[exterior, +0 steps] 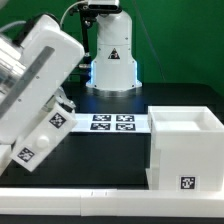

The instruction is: Assemble drawer

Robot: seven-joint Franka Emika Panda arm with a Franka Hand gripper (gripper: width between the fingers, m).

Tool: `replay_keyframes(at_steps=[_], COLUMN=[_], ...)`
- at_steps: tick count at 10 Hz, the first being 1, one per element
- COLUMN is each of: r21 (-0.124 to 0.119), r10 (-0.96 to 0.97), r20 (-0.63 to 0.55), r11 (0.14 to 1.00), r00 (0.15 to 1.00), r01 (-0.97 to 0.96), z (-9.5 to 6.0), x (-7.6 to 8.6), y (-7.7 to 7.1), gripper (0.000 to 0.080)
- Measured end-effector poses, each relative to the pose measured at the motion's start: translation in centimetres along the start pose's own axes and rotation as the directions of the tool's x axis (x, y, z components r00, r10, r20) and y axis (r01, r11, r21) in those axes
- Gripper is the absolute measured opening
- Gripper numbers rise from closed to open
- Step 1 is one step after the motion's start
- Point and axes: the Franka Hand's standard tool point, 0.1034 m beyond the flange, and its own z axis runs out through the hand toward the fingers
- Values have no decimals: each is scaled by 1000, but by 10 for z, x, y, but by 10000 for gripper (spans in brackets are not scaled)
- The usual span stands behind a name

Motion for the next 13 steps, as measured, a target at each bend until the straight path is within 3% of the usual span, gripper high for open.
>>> replay_keyframes(at_steps=[1, 2, 7, 9, 11, 12, 13], r21=[-39, -54, -40, -53, -24, -1, 65], r10=[89, 178, 341, 554, 820, 842, 872], r20=[-19, -25, -28, -54, -72, -68, -108], r11=[995, 982, 939, 829, 567, 536, 486], r00=[996, 984, 940, 831, 567, 535, 478], r01=[-90, -179, -342, -557, -823, -844, -872], z=[-1, 2, 4, -4, 2, 4, 3], x=[2, 2, 3, 6, 10, 13, 18], y=[-4, -10, -6, -3, 2, 10, 20], gripper=[33, 33, 33, 33, 33, 33, 33])
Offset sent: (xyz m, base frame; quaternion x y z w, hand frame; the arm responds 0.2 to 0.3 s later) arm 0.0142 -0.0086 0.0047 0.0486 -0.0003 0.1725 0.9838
